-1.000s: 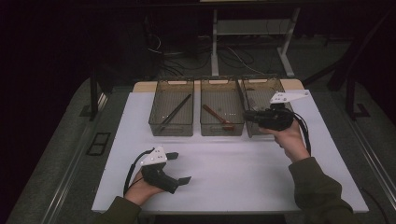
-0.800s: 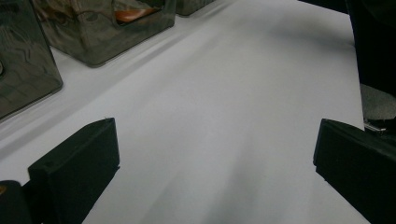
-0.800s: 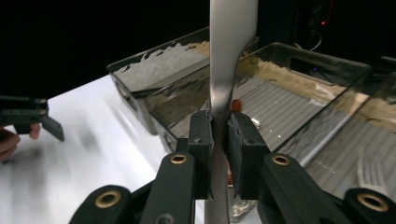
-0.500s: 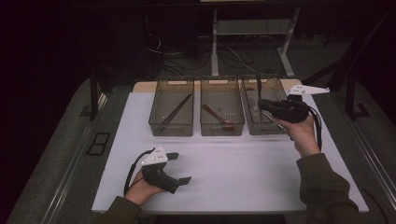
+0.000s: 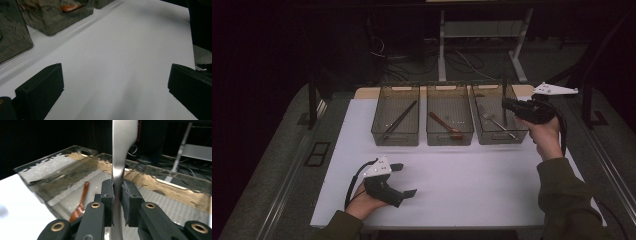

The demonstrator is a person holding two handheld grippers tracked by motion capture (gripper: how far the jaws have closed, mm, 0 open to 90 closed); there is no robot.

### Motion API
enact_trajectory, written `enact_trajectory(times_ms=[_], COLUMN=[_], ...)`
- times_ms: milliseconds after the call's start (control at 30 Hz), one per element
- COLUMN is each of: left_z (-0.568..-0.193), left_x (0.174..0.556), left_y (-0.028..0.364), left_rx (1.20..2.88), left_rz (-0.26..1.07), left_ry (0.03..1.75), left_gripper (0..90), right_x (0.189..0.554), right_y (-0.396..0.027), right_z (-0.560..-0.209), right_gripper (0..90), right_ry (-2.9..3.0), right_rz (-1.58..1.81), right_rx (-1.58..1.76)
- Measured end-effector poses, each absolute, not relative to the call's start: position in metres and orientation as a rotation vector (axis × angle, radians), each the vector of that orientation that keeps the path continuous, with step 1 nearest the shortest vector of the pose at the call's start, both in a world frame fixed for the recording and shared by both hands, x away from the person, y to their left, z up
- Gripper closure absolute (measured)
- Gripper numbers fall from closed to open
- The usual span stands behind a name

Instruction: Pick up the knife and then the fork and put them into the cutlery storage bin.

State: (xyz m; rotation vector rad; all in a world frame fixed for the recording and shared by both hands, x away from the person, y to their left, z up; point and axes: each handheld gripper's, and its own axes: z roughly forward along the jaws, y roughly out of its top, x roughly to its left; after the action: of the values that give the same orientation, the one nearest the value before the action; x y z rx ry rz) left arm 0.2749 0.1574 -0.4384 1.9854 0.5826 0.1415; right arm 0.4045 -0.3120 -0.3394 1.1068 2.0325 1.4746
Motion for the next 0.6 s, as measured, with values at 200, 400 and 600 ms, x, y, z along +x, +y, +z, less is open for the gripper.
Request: enact_trajectory(times_ms=[200,400,600], left_z=[-0.438,-0.439,-0.439], left_x=[0.275,0.275,0.275], left_y=[0.157,0.157,0.157], left_rx=[1.986,1.988,1.989], left_rz=[0.14,0.141,0.14], left_ry=[0.583,0.582,0.583], left_gripper=[0.0,0.0,0.0], right_x=[0.416,0.424,0.431], right_y=[-0.324,-0.336,-0.343], right_z=[-0.346,-0.359,-0.373], right_gripper=[79.1,79.1,79.1], right_ry=[2.026,2.034,2.074], right_rz=[1.415,1.336,1.24], right_rx=[1.169,1.239,1.301])
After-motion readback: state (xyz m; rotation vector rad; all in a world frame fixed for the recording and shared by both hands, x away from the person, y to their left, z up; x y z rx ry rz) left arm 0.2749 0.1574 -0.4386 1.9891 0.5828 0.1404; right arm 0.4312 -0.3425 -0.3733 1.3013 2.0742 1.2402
